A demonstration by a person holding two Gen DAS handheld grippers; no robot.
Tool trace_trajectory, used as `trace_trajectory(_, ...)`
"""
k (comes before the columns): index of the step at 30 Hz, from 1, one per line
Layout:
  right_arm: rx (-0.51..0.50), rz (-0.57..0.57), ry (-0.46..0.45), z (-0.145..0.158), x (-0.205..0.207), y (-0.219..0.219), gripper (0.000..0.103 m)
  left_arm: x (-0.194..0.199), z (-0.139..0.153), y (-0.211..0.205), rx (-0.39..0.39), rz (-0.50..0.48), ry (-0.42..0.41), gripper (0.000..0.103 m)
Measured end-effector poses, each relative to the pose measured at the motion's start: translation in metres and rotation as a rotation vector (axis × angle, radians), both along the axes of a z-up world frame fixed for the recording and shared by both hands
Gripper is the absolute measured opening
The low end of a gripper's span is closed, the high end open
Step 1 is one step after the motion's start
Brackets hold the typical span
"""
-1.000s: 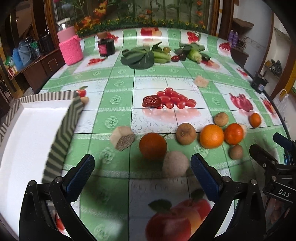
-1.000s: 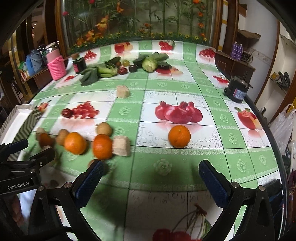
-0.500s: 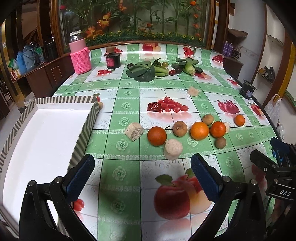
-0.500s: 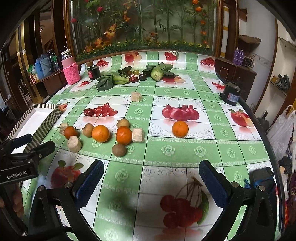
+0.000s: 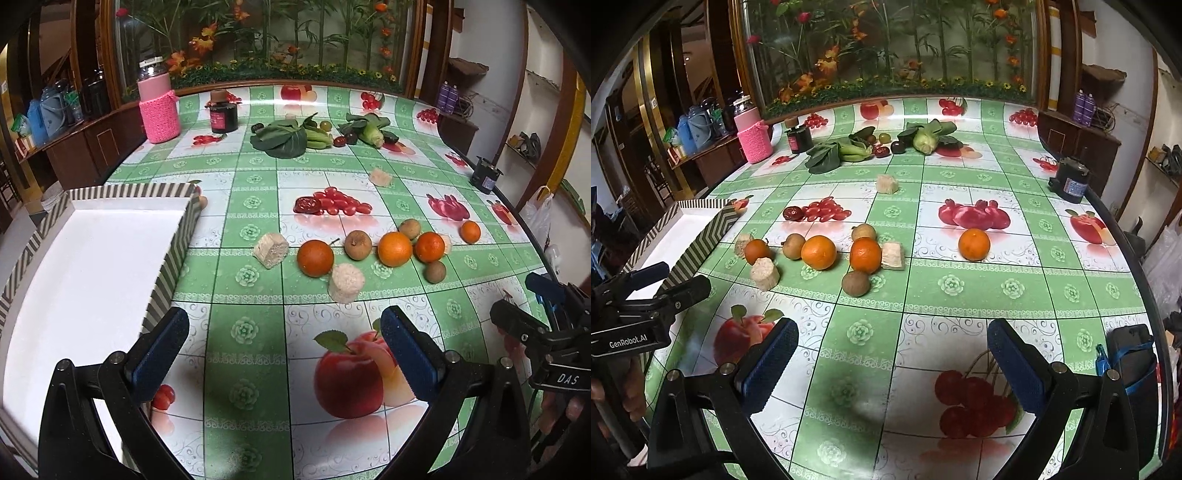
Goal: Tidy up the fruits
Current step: 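Move both tools over the row of fruits on the table, then grasp the beige round ball with left tool while right tool grasps a kiwi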
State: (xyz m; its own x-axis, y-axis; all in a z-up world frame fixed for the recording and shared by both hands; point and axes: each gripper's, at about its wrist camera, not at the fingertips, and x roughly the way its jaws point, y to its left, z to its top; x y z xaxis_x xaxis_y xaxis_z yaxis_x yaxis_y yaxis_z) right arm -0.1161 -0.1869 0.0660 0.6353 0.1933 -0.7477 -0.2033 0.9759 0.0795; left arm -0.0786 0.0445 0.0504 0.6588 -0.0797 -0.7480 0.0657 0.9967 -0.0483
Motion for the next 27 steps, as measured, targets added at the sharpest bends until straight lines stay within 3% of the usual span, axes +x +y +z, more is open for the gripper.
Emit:
trace_trajectory(5, -0.008, 0.03, 0.02, -0.007, 0.005, 0.003, 0.093, 0.003, -0.007, -0.007, -0.01, -0.024, 0.027, 0.103)
trace_trajectory(9, 0.023, 0.075, 0.06, -0.017, 0.016, 0.008, 0.071, 0.007, -0.012, -0.015, -0.003, -0.037, 0.038, 0.103)
trace_trajectory(13, 0.051, 0.107, 0.101, -0.024, 0.03, 0.014, 0.057, 0.012, -0.014, -0.02, 0.003, -0.044, 0.046, 0.103)
trace_trajectory(17, 0.057, 0.135, 0.115, -0.02, 0.043, 0.023, 0.054, 0.015, -0.017, -0.019, 0.0, -0.039, 0.057, 0.103)
trace_trajectory(20, 0.005, 0.137, 0.128, -0.023, 0.055, 0.03, 0.049, 0.017, -0.018, -0.019, -0.001, -0.04, 0.063, 0.103)
trace_trajectory(25, -0.008, 0.17, 0.17, -0.035, 0.067, 0.037, 0.028, 0.021, -0.022, -0.021, -0.001, -0.045, 0.074, 0.103)
trace_trajectory(27, 0.001, 0.17, 0.161, -0.037, 0.07, 0.038, 0.025, 0.023, -0.024, -0.022, -0.003, -0.048, 0.082, 0.103)
